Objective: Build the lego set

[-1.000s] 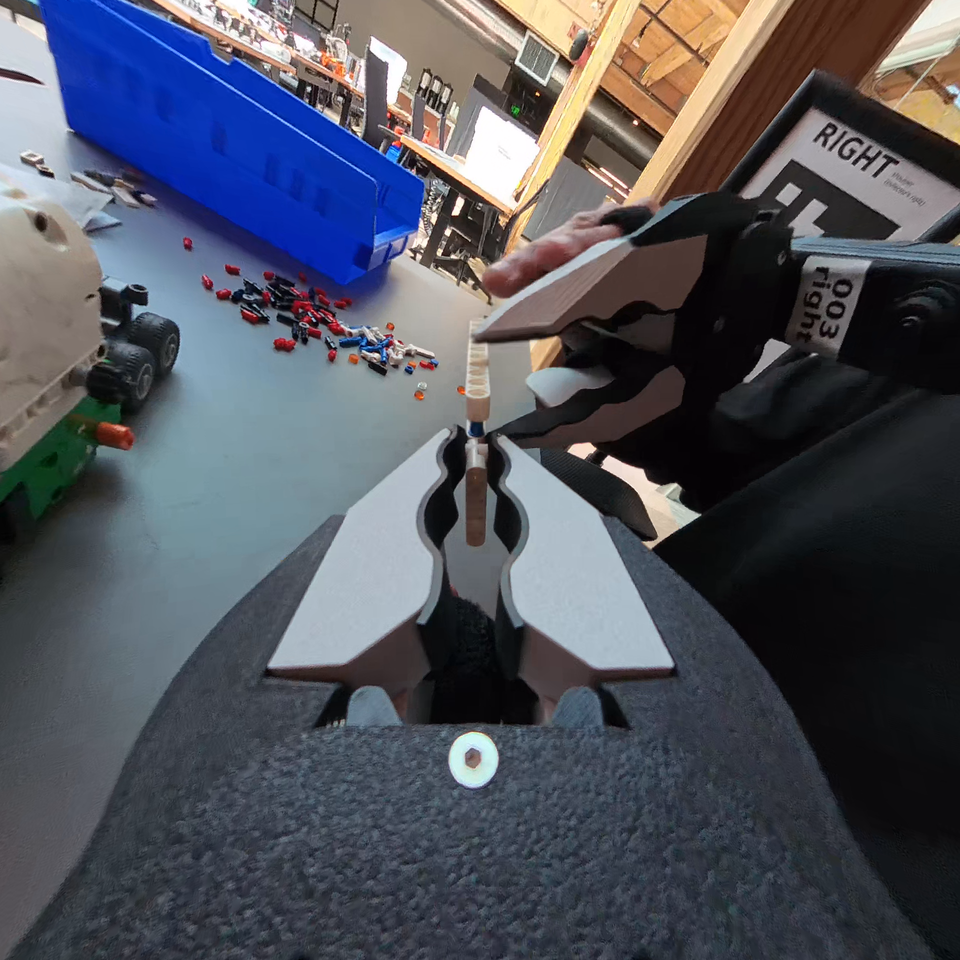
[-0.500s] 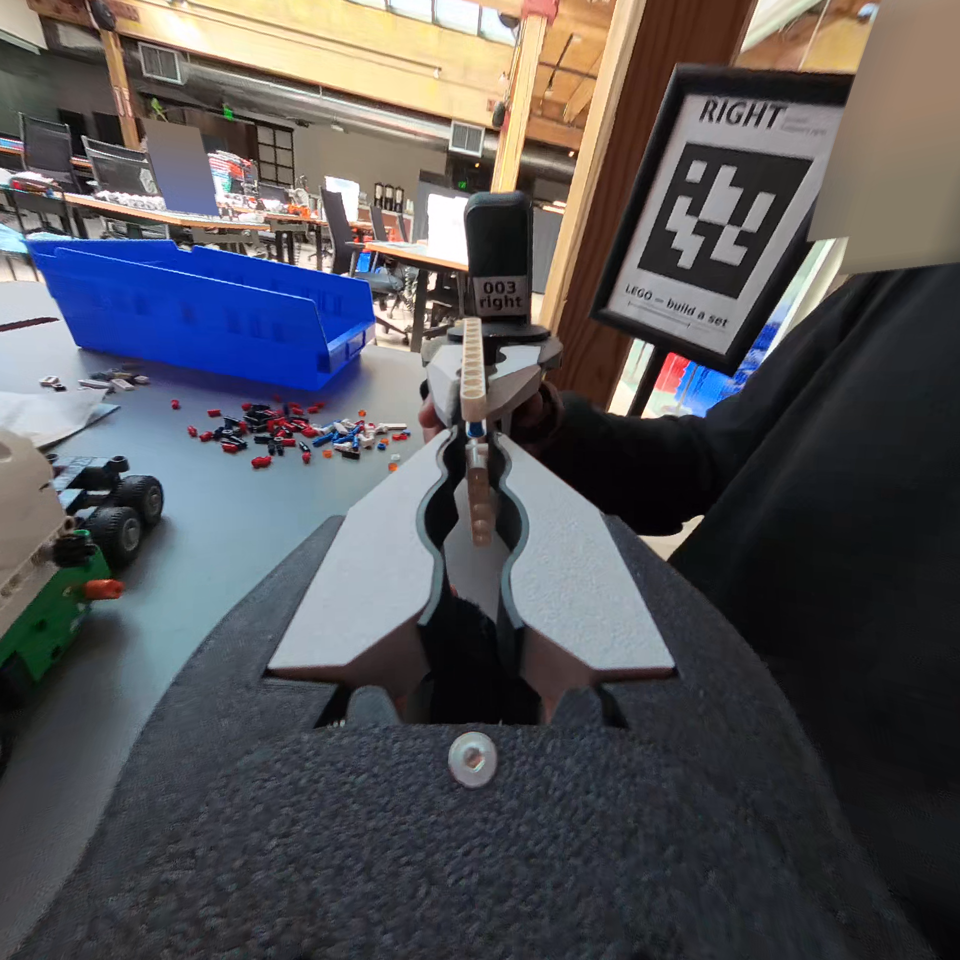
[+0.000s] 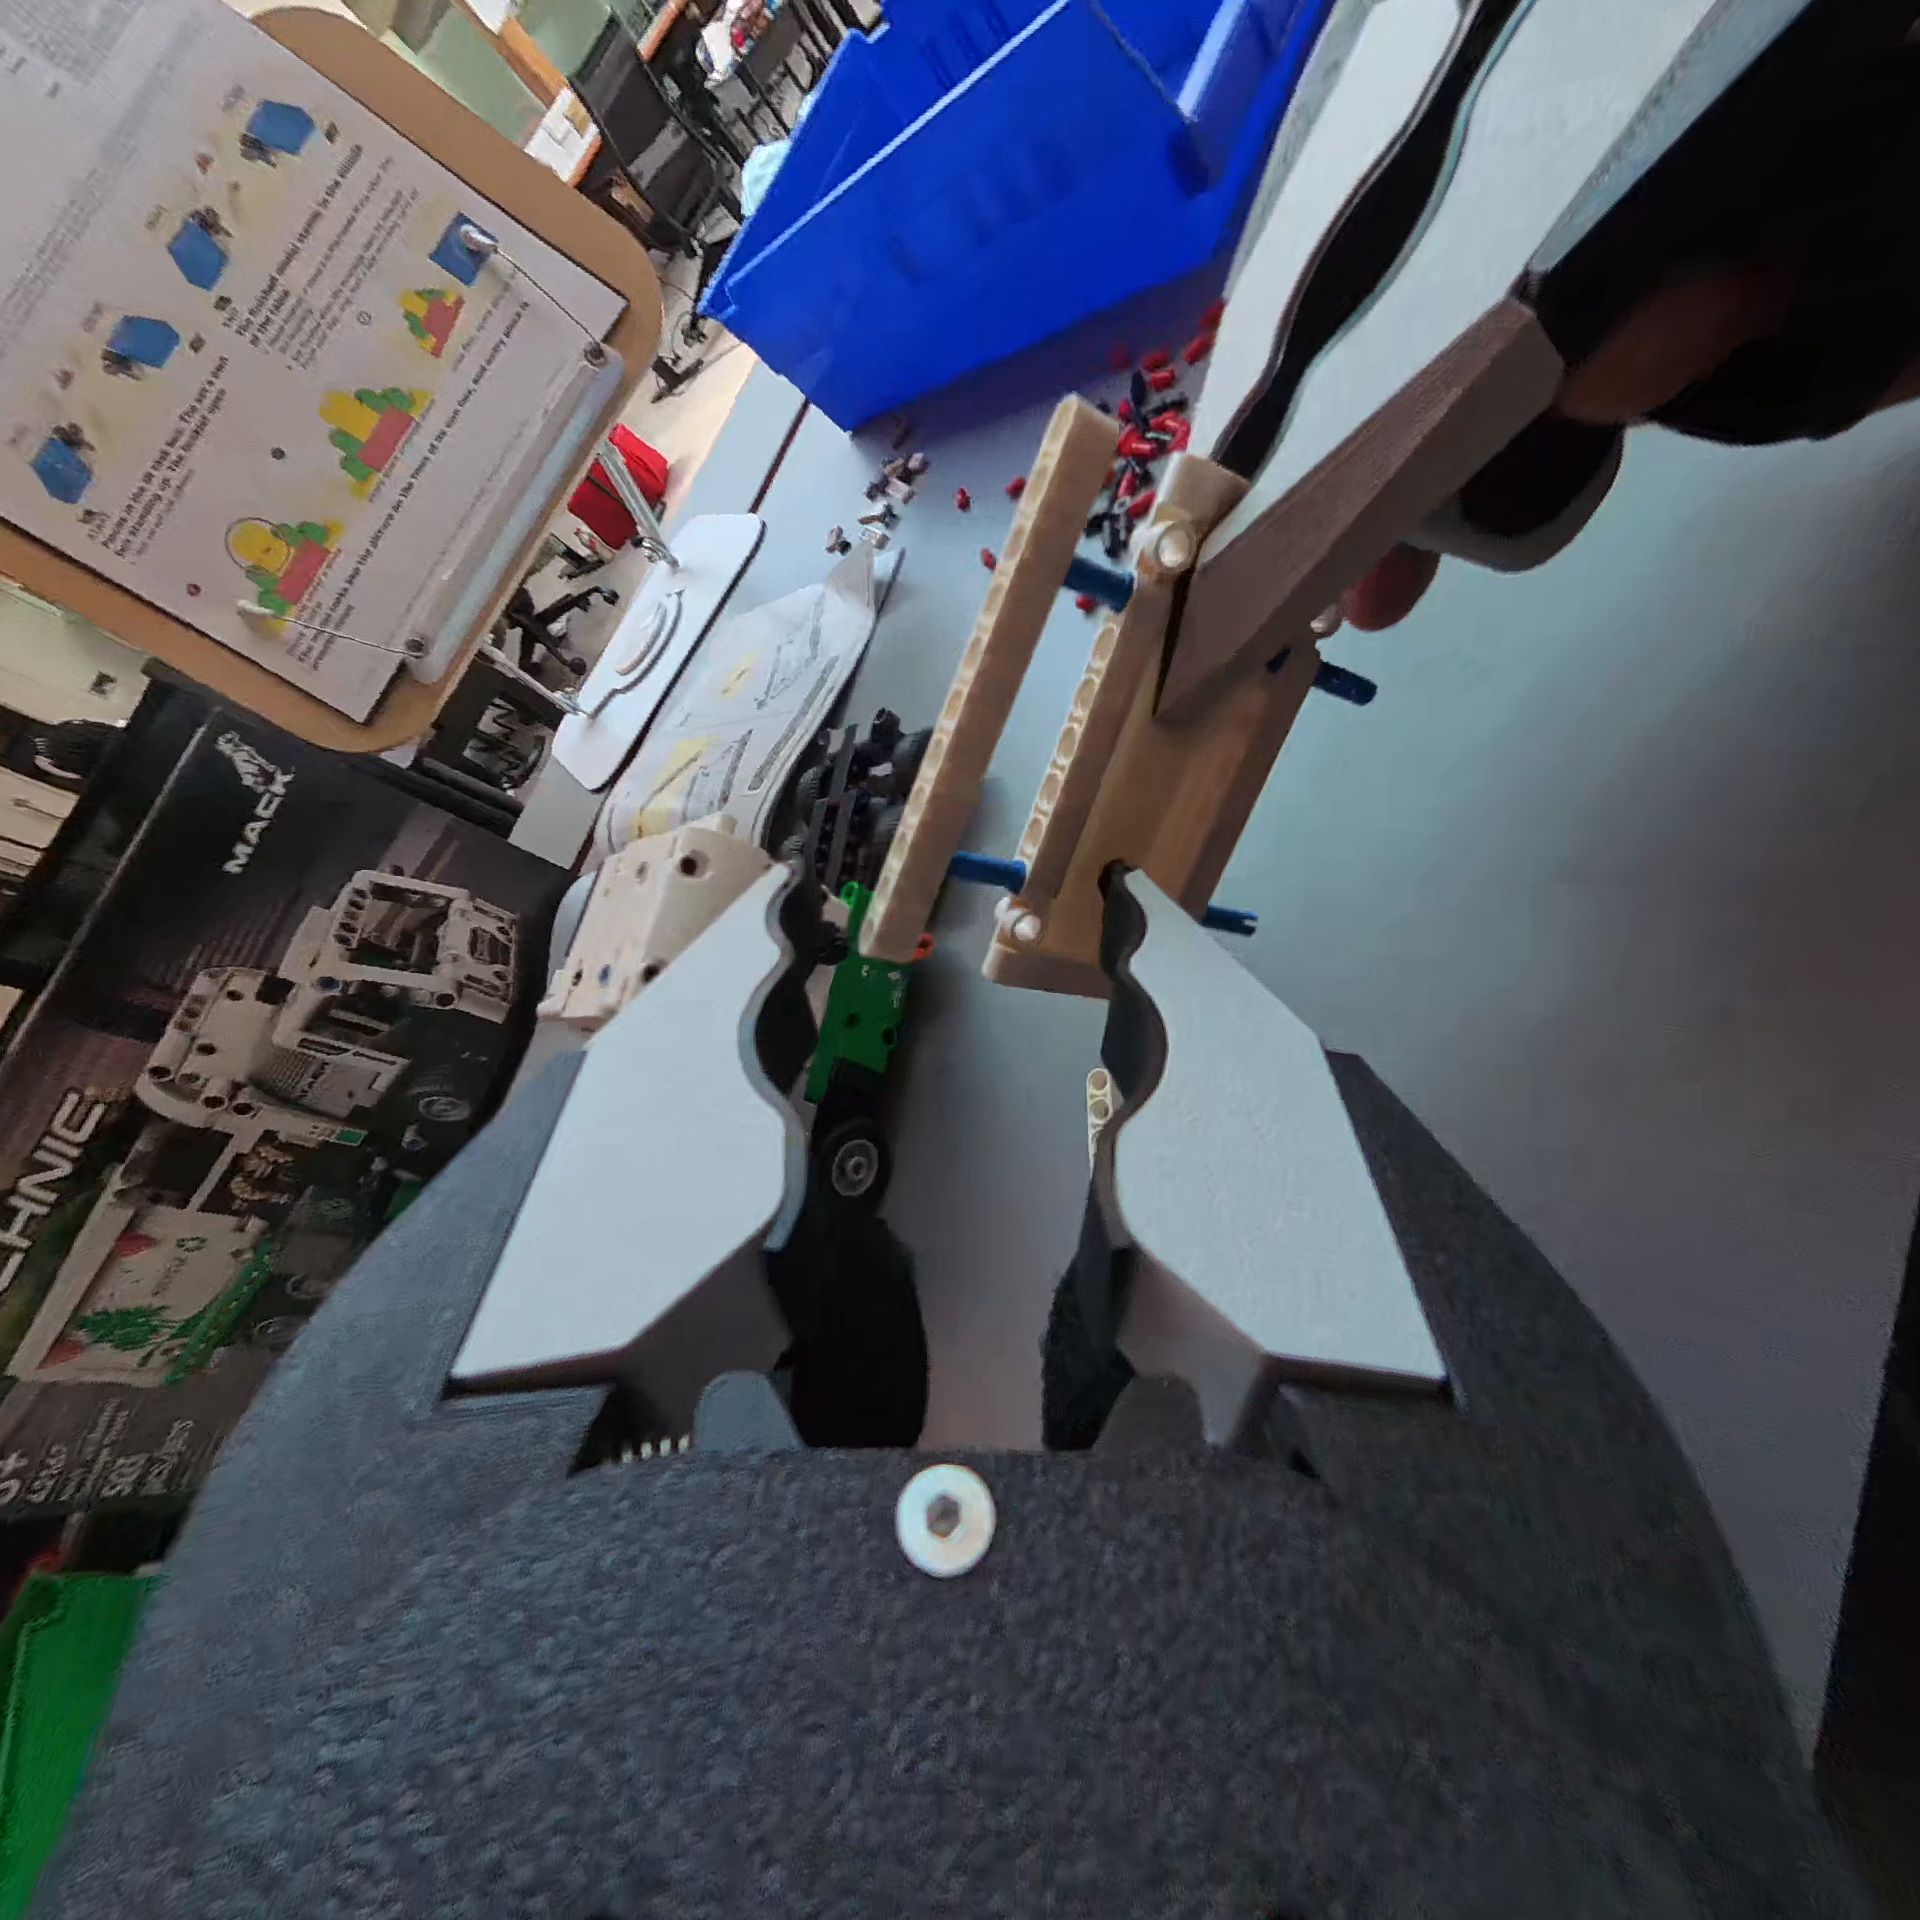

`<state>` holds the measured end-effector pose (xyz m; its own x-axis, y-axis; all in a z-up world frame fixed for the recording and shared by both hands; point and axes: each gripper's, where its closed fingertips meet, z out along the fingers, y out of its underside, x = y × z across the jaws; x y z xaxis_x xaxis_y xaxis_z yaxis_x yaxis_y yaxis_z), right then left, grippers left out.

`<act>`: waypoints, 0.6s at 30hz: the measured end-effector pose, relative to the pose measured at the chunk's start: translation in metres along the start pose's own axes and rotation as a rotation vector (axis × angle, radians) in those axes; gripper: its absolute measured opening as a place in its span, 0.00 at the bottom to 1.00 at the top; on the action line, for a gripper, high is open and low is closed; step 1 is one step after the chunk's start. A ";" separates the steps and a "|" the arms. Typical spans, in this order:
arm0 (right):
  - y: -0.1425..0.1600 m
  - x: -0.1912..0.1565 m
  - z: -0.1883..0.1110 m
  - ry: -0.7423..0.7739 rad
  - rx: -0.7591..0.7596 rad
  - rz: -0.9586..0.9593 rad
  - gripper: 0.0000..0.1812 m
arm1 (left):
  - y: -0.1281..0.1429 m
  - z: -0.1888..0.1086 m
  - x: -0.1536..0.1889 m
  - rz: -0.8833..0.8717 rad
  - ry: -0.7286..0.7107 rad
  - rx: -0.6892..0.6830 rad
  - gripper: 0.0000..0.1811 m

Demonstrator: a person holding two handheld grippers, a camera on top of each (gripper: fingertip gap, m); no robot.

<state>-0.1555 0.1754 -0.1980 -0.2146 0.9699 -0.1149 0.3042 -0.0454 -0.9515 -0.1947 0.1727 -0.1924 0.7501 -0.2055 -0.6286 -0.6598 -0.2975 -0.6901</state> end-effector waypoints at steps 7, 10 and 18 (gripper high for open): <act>0.000 -0.001 -0.001 -0.110 0.026 0.004 0.02 | -0.001 0.001 0.007 0.016 0.134 -0.030 0.18; 0.005 0.002 0.002 -0.147 0.019 0.060 0.02 | 0.004 0.005 0.010 0.005 0.162 -0.080 0.17; 0.007 0.001 0.002 -0.222 0.031 0.050 0.02 | 0.007 0.001 0.023 0.001 0.280 -0.125 0.10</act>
<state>-0.1553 0.1752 -0.2054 -0.3995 0.8902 -0.2191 0.2919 -0.1030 -0.9509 -0.1819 0.1672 -0.2125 0.7439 -0.4499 -0.4942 -0.6632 -0.4058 -0.6289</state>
